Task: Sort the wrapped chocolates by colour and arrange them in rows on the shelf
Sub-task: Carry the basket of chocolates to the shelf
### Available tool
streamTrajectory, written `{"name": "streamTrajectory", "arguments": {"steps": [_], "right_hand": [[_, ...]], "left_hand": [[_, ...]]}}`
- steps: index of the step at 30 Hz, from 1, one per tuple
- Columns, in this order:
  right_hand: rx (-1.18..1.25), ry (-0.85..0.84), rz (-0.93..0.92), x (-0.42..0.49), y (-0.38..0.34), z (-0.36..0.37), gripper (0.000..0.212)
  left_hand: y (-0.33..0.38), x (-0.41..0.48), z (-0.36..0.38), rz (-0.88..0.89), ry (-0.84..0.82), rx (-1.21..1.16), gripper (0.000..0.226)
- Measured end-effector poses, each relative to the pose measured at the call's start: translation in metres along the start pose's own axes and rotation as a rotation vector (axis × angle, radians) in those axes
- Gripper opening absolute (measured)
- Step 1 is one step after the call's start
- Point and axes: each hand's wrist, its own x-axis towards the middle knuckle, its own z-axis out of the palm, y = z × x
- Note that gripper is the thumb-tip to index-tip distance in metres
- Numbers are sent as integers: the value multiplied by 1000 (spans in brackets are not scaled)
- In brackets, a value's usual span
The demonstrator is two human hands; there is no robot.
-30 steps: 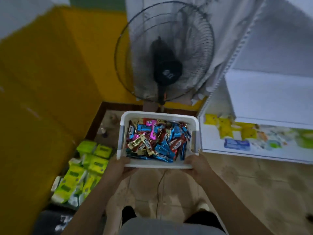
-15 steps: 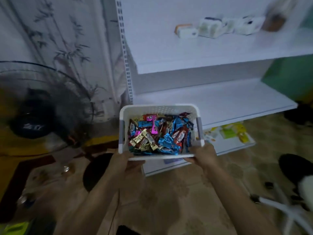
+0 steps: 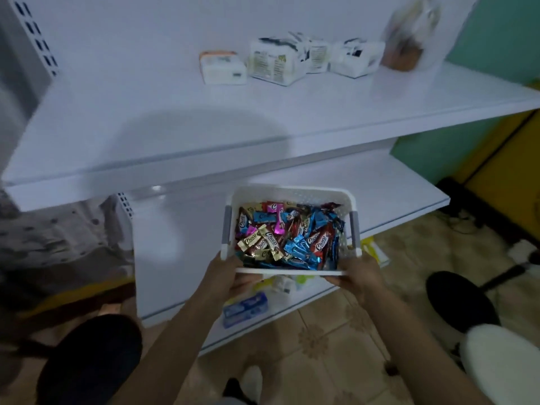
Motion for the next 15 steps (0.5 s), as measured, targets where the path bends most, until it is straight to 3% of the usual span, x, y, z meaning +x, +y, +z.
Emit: {"name": "streamTrajectory", "arguments": {"steps": [7, 10, 15], "right_hand": [[12, 63, 3, 83, -47, -35, 6], [42, 55, 63, 119, -57, -54, 3], [27, -18, 63, 175, -75, -99, 4]], "left_hand": [[18, 70, 84, -88, 8, -12, 28], [20, 90, 119, -95, 35, -19, 19], [8, 113, 181, -91, 110, -36, 22]]}}
